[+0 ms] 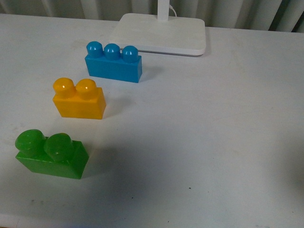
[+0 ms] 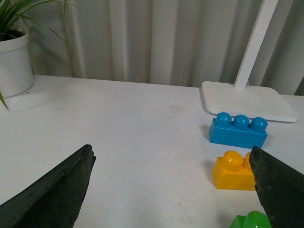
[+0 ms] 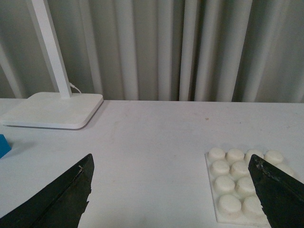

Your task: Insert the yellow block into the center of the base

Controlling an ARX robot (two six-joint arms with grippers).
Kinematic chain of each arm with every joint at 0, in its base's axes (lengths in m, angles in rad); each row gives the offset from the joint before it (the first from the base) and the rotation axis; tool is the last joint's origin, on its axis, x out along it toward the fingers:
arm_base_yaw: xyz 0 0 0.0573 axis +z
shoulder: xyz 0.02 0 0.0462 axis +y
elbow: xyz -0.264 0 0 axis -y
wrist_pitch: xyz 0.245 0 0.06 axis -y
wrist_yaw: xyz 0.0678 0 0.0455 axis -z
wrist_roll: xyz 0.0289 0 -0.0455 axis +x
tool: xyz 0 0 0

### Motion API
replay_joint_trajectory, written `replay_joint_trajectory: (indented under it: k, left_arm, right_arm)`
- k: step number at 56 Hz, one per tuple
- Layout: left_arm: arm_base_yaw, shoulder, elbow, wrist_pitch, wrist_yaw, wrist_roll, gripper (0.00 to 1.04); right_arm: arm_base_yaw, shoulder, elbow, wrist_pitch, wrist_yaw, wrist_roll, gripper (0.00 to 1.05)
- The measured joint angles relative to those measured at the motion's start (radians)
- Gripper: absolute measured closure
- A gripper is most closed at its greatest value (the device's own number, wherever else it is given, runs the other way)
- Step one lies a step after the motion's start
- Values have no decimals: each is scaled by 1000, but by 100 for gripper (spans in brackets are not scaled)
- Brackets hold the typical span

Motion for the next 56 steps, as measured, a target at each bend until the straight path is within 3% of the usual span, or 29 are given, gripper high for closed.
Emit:
replay_joint_trajectory:
  k: [56]
  left_arm:
    - [0, 0, 0, 0, 0, 0, 6]
  right_arm:
    - [0, 0, 0, 0, 0, 0, 9]
